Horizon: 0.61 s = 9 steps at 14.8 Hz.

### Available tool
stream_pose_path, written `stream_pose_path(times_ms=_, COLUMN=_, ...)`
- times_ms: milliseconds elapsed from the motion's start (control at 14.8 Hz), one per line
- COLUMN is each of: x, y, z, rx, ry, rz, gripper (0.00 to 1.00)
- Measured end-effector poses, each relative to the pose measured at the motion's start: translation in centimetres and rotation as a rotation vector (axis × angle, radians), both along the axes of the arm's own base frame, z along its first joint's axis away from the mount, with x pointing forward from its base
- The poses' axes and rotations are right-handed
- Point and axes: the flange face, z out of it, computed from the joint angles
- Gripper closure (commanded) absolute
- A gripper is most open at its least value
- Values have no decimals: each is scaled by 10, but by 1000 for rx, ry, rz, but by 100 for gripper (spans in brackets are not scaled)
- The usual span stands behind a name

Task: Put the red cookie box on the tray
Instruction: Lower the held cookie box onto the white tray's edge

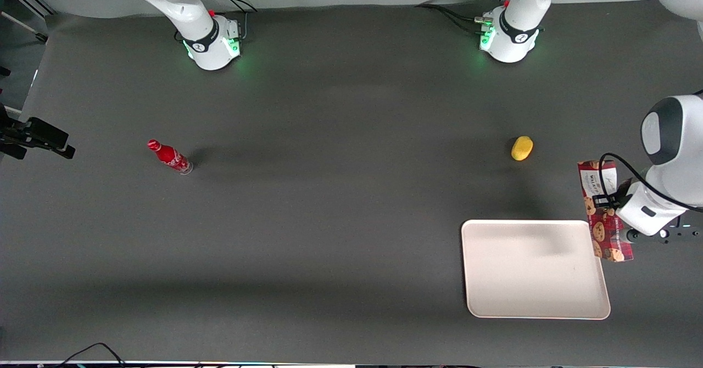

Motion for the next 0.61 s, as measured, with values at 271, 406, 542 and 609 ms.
stream_pose_path(times_ms=271, x=14, y=17, z=-47, rx=-8, ry=-7, rz=-99, gripper=100)
stream_pose_path(times_ms=406, x=22, y=31, z=-80, rx=-54, ry=-28, rz=-133, gripper=100)
stream_pose_path(times_ms=542, x=29, y=43, z=-101, rx=-79, ry=-36, rz=-155, gripper=100)
stream_pose_path(times_ms=609, x=34, y=46, z=-105, rx=-80, ry=-41, rz=-161, gripper=100)
